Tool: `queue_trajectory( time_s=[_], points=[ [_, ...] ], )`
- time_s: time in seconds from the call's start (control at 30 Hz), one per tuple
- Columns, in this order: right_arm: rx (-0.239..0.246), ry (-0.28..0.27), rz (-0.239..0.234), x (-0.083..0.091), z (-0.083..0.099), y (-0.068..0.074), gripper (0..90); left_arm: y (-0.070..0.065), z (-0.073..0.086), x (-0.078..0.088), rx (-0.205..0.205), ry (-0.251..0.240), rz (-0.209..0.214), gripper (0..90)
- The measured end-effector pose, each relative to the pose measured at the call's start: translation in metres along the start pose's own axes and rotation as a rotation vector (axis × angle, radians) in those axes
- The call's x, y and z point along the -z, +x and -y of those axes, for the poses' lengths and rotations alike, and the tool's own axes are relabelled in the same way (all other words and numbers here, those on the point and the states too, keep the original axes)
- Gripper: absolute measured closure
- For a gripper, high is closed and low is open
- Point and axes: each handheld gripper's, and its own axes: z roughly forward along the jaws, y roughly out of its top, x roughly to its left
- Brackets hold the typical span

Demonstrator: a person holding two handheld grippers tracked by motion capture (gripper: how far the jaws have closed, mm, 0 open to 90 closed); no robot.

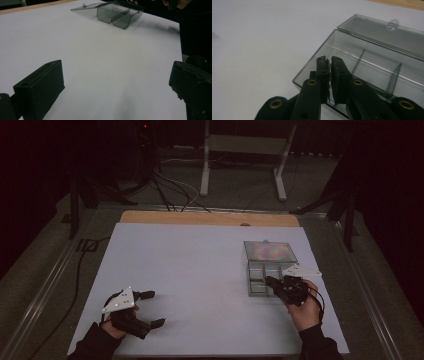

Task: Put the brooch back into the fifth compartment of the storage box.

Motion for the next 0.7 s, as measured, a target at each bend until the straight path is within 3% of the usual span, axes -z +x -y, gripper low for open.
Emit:
queue_trajectory(
  time_s=[0.7],
  points=[
    [-0.067, 0.058, 0.041, -0.004, 0.011, -0.026, 85.2, 0.000, 0.000, 0.000, -0.001, -0.002, 0.002, 1.2]
  ],
)
